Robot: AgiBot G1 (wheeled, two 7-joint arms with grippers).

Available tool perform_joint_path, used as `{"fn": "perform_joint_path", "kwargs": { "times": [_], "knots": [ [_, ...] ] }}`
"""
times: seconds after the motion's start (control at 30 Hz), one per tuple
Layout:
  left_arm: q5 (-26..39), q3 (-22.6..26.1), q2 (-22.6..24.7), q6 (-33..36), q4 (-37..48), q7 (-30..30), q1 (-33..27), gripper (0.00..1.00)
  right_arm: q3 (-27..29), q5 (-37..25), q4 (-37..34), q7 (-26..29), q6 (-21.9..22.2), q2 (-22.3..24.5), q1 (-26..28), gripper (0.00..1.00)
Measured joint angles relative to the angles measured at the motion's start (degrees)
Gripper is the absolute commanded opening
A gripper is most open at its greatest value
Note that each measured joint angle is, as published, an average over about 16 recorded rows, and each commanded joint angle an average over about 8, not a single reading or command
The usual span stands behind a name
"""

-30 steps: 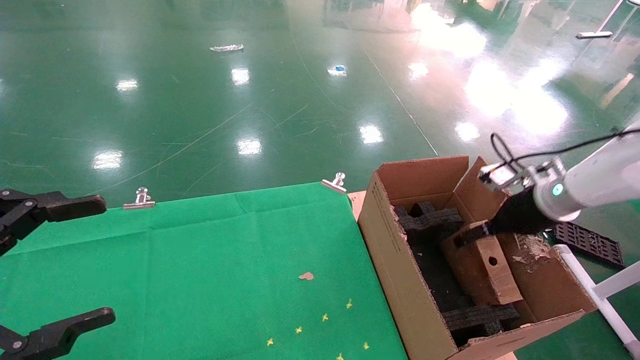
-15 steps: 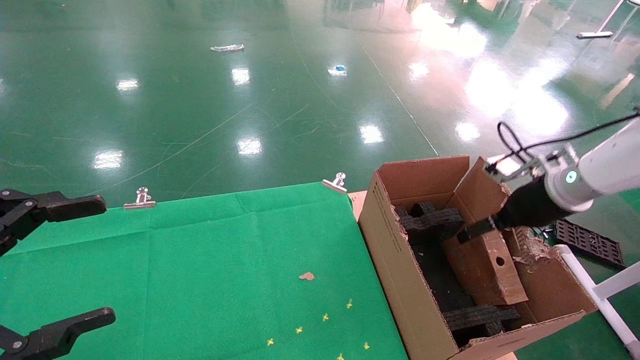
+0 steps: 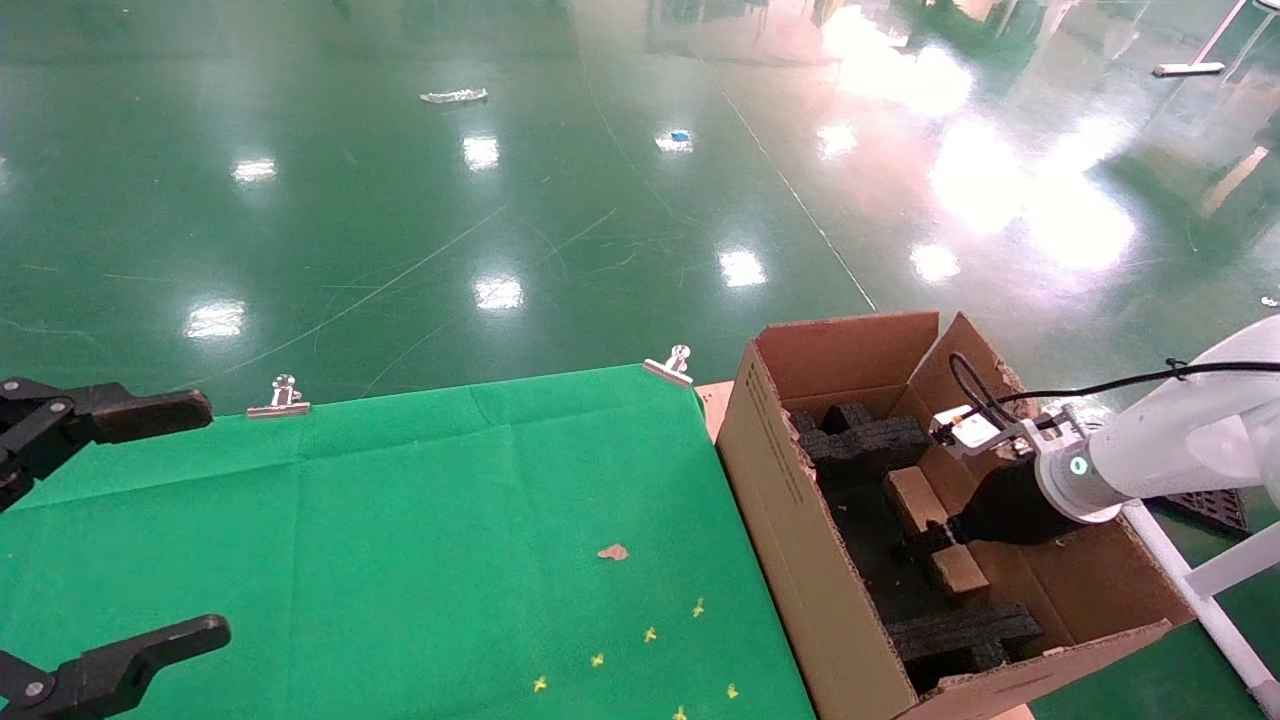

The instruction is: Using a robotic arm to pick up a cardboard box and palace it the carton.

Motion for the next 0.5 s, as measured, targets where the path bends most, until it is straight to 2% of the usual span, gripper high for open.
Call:
{"fn": "perform_joint_path", "kwargs": {
  "times": [0.23,0.5],
  "knots": [
    [0.0,0.0,0.0,0.0,0.0,0.0,0.0,1.00,2.0,2.7,2.6,-5.0,-1.5,2.2,4.0,1.00],
    [0.0,0.0,0.0,0.0,0.0,0.0,0.0,1.00,6.3,8.5,9.0,-13.7,-4.5,6.8,10.2,1.00]
  ]
}}
